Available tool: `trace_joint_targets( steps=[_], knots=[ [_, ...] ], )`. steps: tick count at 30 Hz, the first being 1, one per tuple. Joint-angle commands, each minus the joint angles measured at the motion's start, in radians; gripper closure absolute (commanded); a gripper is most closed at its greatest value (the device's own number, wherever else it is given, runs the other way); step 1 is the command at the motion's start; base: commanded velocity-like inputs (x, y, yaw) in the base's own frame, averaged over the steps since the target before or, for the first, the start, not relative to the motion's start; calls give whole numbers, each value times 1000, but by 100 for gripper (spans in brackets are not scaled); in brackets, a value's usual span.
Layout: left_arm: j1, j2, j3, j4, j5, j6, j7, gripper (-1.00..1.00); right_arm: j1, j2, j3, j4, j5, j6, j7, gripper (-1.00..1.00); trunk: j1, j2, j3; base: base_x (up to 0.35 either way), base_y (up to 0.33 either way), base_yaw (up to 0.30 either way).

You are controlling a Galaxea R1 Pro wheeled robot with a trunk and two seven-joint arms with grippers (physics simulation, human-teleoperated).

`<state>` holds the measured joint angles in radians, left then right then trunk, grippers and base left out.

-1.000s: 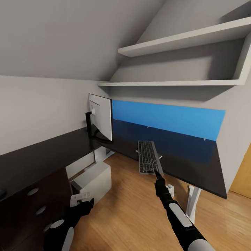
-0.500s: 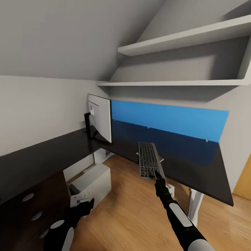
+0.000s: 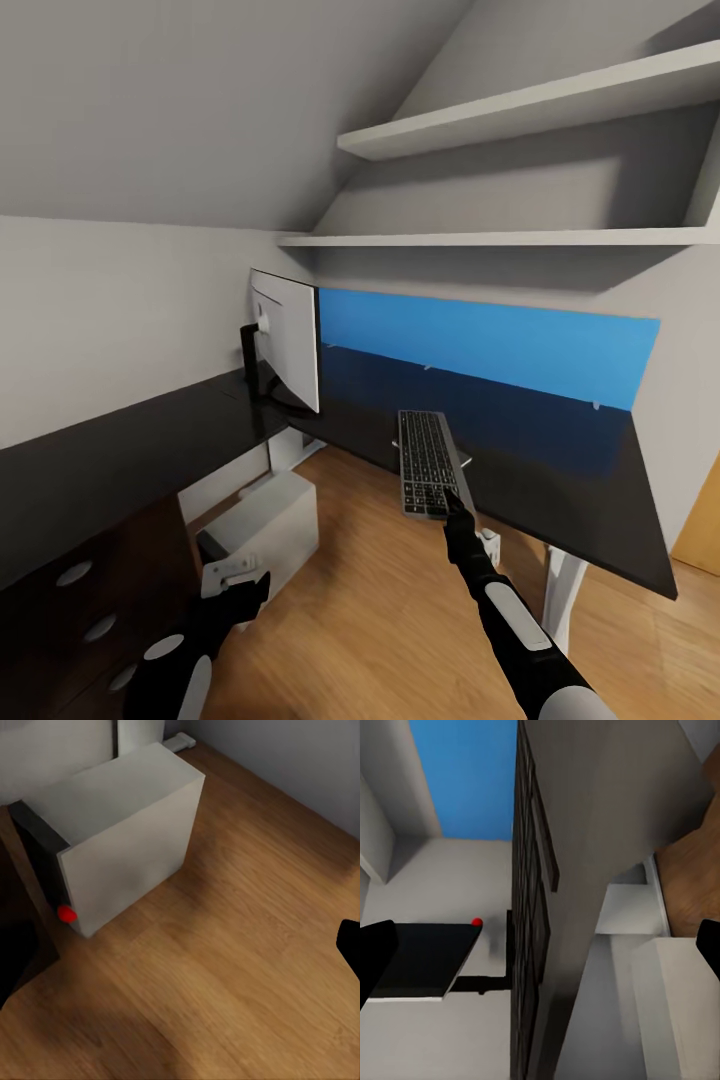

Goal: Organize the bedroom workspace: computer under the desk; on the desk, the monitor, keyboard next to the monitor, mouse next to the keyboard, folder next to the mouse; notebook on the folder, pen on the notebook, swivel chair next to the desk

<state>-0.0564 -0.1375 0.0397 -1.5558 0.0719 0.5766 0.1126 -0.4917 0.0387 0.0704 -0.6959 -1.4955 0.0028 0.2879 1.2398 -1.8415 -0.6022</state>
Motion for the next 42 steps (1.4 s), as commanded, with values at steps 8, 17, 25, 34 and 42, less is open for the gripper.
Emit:
trace_joint_targets(
  steps=[8, 17, 25, 34, 42],
  knots=[
    [0, -1, 0, -1, 8, 5, 6, -100, -1, 0, 2, 1, -10, 0, 4, -100, 0, -1, -1, 101, 0, 0],
    [0, -1, 0, -1, 8, 6, 6, -100, -1, 0, 4, 0, -9, 0, 1, -100, 0, -1, -1, 11, 0, 0],
    [0, -1, 0, -1, 8, 6, 6, -100, -1, -2, 6, -2, -4, 0, -20, 100, 0, -1, -1, 0, 0, 0],
    [0, -2, 0, -1, 8, 6, 7, -100, -1, -9, 7, -6, -5, 1, -21, 100, -23, 41, 18, 0, 0, 0],
    [0, -2, 0, -1, 8, 6, 9, -100, 2, -13, 9, -90, -6, 3, -14, 100, -54, 97, 43, 0, 0, 0]
  ],
)
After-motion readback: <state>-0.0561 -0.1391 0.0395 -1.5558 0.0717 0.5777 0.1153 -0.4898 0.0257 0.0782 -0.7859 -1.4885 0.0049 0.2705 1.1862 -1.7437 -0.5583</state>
